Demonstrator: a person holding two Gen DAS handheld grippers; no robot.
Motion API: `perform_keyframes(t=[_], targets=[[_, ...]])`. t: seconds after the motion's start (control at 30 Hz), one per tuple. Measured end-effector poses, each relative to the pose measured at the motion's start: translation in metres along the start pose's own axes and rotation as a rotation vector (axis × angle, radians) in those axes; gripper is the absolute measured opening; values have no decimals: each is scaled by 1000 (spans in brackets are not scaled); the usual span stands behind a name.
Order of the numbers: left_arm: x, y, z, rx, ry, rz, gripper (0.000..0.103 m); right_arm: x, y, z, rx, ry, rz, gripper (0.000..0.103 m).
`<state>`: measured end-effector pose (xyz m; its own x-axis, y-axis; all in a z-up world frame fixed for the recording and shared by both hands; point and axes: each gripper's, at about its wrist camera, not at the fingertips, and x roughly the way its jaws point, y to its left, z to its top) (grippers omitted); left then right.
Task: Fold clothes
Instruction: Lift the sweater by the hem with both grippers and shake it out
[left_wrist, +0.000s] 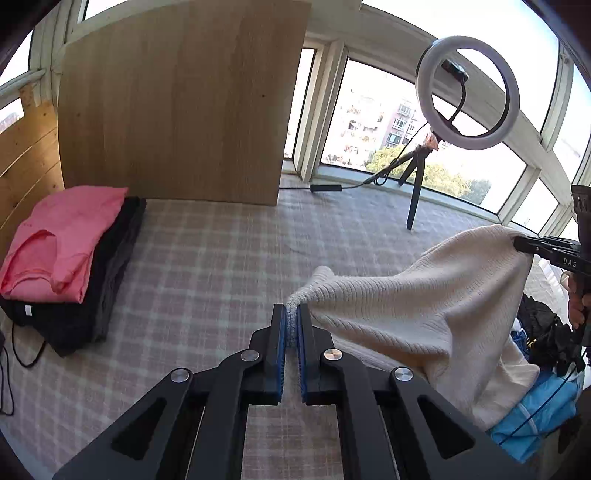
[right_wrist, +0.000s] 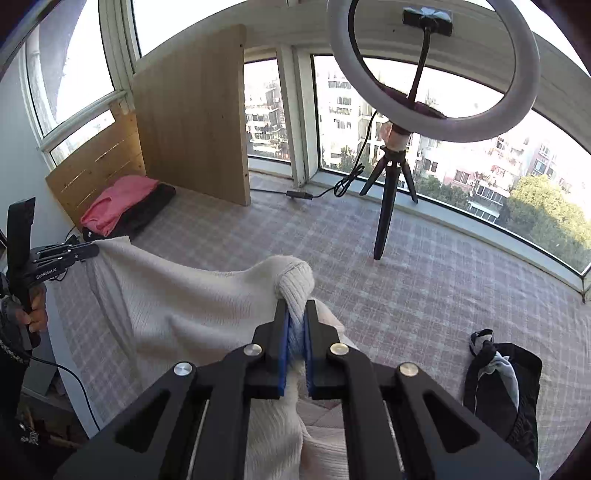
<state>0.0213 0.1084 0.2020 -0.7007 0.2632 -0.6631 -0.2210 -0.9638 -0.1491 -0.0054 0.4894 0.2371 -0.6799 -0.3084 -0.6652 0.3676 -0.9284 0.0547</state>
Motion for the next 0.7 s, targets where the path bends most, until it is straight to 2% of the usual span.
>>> perform_keyframes(t=[0.13,0.23,0.3,0.43,0.53,0.63,0.7], targets=[[-94,6,87,80,-255,11,5,-102,26,62,-7,-253,-74,6],[-165,4,124,169,-435,73,5,-167,51,83,-24,-388,-110,6],[-207,8,136,203,-515,75,5,-202,69,88,-36,-454,-126,6],[-268,24,148,238,-595,85,5,-245,111,79,-74,-541,-167,6],[-304,32,143,263,-645,89,5,-266,143,66,-95,-599,-196,6],[-330,41,131,296,-678,103,5,-275,170,48,-105,-654,-217,6],[-334,48,130,309,-666,106,5,-273,182,38,-98,-668,-213,6]])
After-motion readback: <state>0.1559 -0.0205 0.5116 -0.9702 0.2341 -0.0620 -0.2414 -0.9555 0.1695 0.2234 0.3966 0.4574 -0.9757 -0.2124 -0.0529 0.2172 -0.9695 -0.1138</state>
